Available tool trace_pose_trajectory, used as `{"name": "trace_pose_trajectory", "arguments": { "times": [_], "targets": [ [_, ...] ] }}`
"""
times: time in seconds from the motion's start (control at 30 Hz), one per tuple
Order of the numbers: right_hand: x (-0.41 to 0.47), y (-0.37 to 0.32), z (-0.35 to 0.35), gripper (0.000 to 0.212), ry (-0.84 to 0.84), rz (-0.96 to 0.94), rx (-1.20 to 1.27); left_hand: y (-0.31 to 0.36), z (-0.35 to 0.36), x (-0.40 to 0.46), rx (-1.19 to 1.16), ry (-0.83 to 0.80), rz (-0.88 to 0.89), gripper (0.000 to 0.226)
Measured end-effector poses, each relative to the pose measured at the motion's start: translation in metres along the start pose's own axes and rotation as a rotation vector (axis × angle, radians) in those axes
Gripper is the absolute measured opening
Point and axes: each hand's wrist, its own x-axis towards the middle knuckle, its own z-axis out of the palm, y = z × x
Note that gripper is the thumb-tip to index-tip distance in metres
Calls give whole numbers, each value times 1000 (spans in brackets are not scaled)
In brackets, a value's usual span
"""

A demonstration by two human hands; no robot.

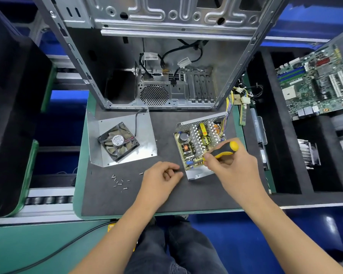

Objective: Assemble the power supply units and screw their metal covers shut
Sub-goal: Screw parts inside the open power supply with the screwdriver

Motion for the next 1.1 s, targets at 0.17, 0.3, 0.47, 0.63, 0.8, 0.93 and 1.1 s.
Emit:
{"name": "trace_pose_trajectory", "arguments": {
  "times": [0.17,0.3,0.47,0.63,0.8,0.93,1.1],
  "targets": [
    [-4,-5,6,28,-54,-72,-65,-3,11,-5,256,6,171,21],
    [-7,-7,6,28,-93,-97,-124,-2,17,-6,317,19,163,33],
    [-7,-10,8,30,-126,-97,-161,1,18,-8,364,15,162,39],
    [-6,-12,10,29,-129,-109,-197,2,19,-9,385,26,189,41],
    [-7,-12,10,29,-124,-117,-179,2,18,-10,375,26,201,41],
    [-7,-11,10,29,-107,-134,-184,3,17,-11,388,53,247,39],
    [-7,-10,11,27,-88,-155,-160,3,18,-13,462,82,402,32]
  ]
}}
